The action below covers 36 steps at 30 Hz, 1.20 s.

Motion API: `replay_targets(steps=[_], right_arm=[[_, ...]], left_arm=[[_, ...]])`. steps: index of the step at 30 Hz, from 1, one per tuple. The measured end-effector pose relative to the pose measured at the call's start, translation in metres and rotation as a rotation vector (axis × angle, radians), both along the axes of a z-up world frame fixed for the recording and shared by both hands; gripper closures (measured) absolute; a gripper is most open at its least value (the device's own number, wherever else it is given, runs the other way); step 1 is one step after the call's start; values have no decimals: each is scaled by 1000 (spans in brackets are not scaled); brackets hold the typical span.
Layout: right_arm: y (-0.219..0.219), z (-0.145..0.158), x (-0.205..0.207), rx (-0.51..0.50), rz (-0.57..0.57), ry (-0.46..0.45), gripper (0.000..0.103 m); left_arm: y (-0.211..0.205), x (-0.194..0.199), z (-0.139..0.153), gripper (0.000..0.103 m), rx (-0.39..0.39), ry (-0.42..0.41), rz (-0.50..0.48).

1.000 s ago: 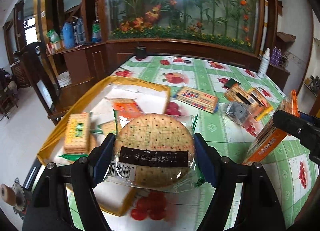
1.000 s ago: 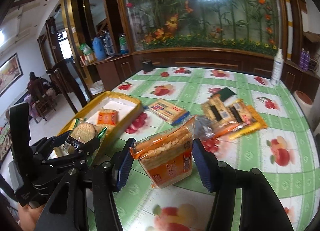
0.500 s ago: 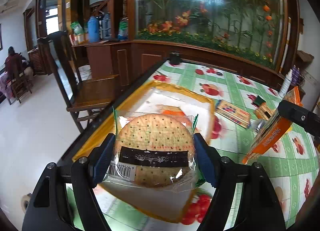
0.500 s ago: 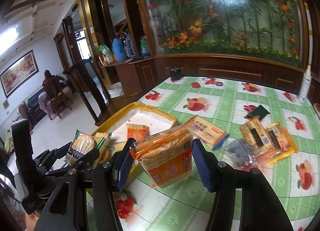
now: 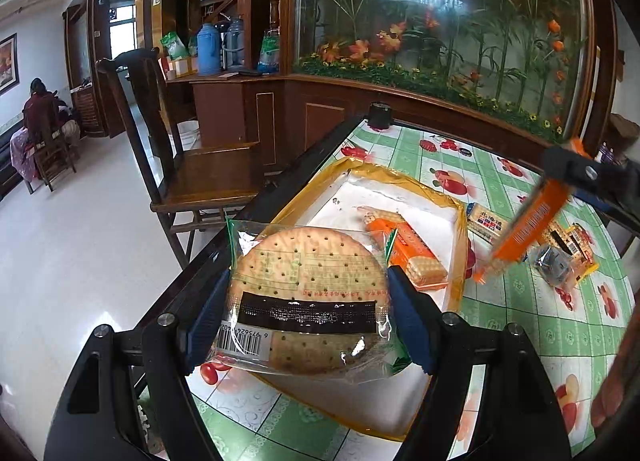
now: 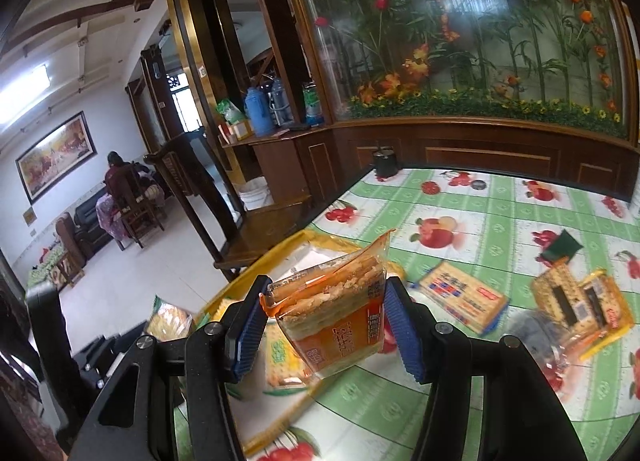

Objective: Organize snacks

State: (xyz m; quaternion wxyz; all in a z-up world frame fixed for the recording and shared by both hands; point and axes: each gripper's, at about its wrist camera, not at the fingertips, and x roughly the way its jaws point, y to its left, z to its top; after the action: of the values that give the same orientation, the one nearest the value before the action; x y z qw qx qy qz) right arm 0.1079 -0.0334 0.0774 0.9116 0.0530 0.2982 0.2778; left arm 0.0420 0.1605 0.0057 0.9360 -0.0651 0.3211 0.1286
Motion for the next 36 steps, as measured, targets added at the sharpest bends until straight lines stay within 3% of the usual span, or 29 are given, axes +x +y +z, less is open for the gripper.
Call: replay_targets(steps=[16, 23, 30, 36], right_arm=[[61, -23, 96, 153, -19, 21, 45], [59, -48, 123, 203, -74, 53, 45], [49, -72, 118, 240, -102, 51, 45], [42, -86, 100, 224, -78, 106, 45]], left_arm=[[15, -3, -5, 26, 3, 25, 16], [12, 1, -8, 26, -5, 35, 5], [-2, 9, -12, 26, -10, 51, -26], [-9, 13, -19, 26, -19, 77, -36]])
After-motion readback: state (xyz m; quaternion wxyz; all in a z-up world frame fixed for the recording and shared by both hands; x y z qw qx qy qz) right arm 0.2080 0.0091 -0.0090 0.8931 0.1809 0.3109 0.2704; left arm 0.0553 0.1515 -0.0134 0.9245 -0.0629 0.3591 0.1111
